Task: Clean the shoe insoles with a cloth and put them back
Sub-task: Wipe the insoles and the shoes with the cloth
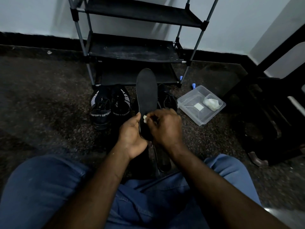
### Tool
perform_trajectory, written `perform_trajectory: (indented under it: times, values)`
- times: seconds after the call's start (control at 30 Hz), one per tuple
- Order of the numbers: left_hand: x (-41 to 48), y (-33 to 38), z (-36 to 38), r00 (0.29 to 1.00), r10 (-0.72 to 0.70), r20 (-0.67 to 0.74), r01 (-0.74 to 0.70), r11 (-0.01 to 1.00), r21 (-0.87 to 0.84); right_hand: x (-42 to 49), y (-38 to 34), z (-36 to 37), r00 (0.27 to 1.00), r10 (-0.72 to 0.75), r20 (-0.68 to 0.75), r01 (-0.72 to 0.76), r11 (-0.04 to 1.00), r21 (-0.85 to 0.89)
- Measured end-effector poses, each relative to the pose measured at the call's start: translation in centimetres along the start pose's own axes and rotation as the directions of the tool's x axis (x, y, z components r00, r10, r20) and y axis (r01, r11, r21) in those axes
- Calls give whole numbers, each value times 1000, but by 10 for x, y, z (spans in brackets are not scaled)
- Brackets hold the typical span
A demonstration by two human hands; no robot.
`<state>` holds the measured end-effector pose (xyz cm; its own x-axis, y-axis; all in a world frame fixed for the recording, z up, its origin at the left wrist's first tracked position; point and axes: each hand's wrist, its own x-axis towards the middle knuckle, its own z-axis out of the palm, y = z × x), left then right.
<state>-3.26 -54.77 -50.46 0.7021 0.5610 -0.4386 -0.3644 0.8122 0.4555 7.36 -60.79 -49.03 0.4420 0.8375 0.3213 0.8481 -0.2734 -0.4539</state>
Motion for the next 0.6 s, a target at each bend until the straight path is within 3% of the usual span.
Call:
perform_trajectory:
  times: [0.1,0.17,0.27,0.37,0.47,0.6]
  values:
    - [2,3,-5,1000,2,-31,-3,1000,-22,-12,-6,7,995,-61,75,64,997,-39]
    - [3,8,-6,999,-4,-35,2,999,-46,-20,-8,4,979,-128,157,119,991,60]
    - [5,12,-3,999,19,-28,-21,998,-58,-6,0,-7,980,-87,177,38,964,263]
    - [6,11,-5,1000,25,-3,-25,998,-55,4,11,-5,998,4,62,-15,985,170]
    - [8,10,-6,998,37,-43,-40,996,-83,-11,7,8,993,-54,105,46,996,74]
    - [9,16,-11,994,56,-95,-61,997,-51,-22,-3,5,979,-54,196,-16,942,336]
